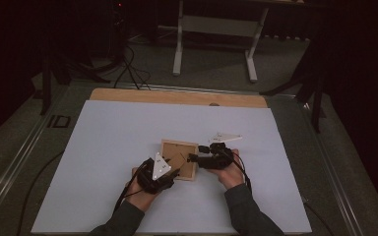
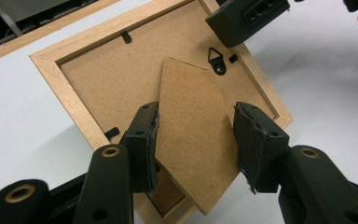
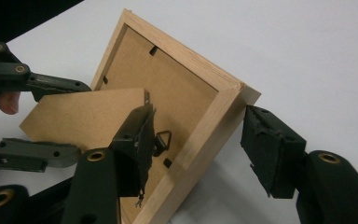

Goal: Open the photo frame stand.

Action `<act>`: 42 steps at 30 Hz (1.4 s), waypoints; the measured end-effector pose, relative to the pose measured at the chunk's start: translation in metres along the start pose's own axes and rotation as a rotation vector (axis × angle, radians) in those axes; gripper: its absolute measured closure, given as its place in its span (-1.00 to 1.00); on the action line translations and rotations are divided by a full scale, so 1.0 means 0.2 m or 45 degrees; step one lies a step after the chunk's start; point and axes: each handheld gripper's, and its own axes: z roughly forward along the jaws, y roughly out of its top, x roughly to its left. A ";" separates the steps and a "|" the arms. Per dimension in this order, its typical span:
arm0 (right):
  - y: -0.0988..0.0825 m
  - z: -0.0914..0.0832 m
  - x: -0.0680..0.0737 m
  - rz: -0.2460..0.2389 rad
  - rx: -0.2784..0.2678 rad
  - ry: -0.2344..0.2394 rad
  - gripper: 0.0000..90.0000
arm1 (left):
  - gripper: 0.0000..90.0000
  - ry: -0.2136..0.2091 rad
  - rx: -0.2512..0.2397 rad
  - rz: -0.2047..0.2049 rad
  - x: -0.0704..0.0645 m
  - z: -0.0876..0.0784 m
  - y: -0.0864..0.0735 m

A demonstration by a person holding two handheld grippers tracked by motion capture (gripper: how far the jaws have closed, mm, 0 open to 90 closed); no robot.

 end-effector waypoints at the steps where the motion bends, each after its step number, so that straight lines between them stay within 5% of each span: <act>1: 0.00 0.01 0.00 0.000 0.005 0.001 -0.07 | 0.18 -0.004 -0.005 0.003 0.00 0.00 -0.01; 17: -0.01 0.05 0.00 0.026 0.026 0.015 -0.12 | 0.17 -0.027 -0.025 0.029 0.00 -0.01 -0.02; 22: -0.01 0.04 0.00 0.008 0.023 0.012 -0.11 | 0.13 -0.117 -0.025 -0.066 0.04 -0.01 -0.01; 24: -0.01 0.04 0.00 0.006 0.024 0.011 -0.11 | 0.12 -0.117 -0.025 -0.066 0.04 -0.01 -0.01; 35: -0.01 0.03 0.02 -0.019 0.022 -0.004 -0.08 | 0.16 -0.251 0.024 -0.255 0.10 0.00 0.00; 42: 0.00 0.02 0.04 -0.061 0.011 -0.017 -0.02 | 0.28 -0.314 0.043 -0.300 0.13 0.00 0.00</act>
